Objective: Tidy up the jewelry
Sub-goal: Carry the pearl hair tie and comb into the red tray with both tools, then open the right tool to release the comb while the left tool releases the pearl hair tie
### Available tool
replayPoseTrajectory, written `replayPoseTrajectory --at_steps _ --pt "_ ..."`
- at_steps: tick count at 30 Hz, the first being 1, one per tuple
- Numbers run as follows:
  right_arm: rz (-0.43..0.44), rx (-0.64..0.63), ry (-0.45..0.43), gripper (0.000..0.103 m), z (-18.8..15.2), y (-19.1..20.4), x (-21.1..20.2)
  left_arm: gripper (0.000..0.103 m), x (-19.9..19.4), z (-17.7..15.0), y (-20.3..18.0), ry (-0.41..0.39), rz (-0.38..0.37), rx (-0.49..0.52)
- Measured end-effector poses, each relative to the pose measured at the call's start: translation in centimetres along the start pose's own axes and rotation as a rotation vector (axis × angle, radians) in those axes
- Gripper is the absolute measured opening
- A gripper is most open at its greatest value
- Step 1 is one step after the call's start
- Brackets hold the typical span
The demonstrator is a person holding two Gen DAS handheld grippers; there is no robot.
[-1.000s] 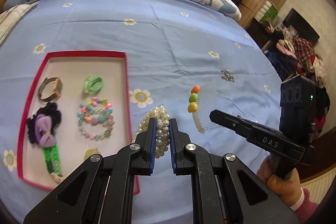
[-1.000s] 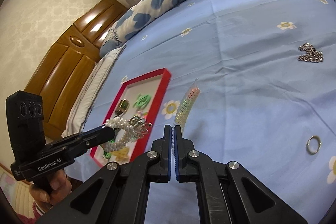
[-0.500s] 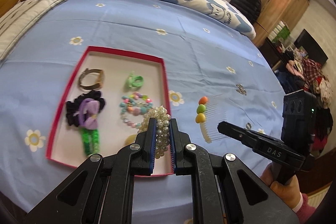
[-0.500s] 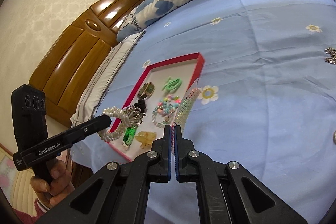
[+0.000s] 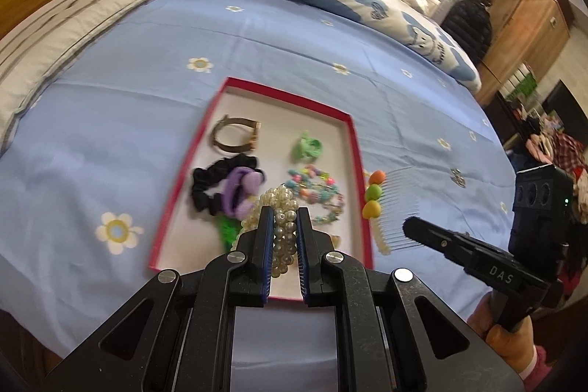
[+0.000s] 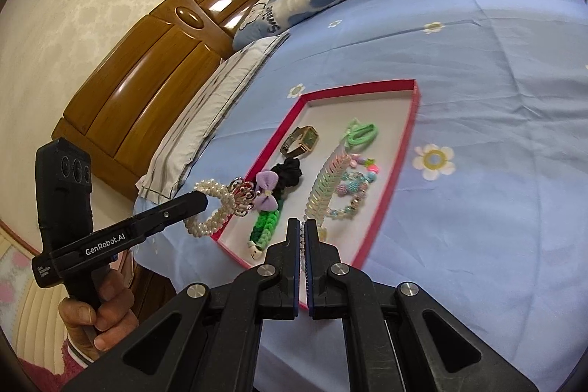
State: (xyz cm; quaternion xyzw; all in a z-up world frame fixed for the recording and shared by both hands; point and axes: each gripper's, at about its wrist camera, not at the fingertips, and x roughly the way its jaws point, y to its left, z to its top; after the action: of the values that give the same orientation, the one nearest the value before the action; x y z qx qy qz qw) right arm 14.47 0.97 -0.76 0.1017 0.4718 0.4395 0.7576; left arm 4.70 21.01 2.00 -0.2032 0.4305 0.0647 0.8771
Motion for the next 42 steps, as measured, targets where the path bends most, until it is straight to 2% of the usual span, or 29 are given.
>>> replayPoseTrajectory --at_steps 10,17,25,31,39,40,41,42 --pt "0.033 0.024 0.037 0.002 2.0 -0.1 4.3 0.01 2.1 1.1 2.1 -0.013 0.089 -0.02" --pt "0.053 0.026 0.08 0.002 2.3 -0.3 7.3 0.01 5.1 1.0 2.5 0.02 0.112 -0.021" --pt "0.061 0.095 0.108 0.002 1.9 -2.7 8.1 0.01 7.2 0.5 1.9 0.058 0.108 -0.012" --pt "0.056 0.126 0.11 0.008 2.0 -3.7 8.0 0.011 8.4 -0.1 1.7 0.094 0.102 -0.016" --pt "0.034 0.133 0.116 0.013 1.7 -4.2 8.0 0.013 8.3 -0.4 2.0 0.1 0.093 -0.03" --pt "0.03 0.134 0.117 0.018 1.7 -4.3 7.9 0.014 8.2 -0.4 2.0 0.1 0.091 -0.031" --pt "0.026 0.134 0.117 0.028 1.7 -4.4 7.9 0.016 8.2 -0.5 2.0 0.098 0.089 -0.031" --pt "0.033 0.132 0.115 0.03 1.7 -4.4 7.8 0.017 8.1 -0.5 2.0 0.098 0.089 -0.03"
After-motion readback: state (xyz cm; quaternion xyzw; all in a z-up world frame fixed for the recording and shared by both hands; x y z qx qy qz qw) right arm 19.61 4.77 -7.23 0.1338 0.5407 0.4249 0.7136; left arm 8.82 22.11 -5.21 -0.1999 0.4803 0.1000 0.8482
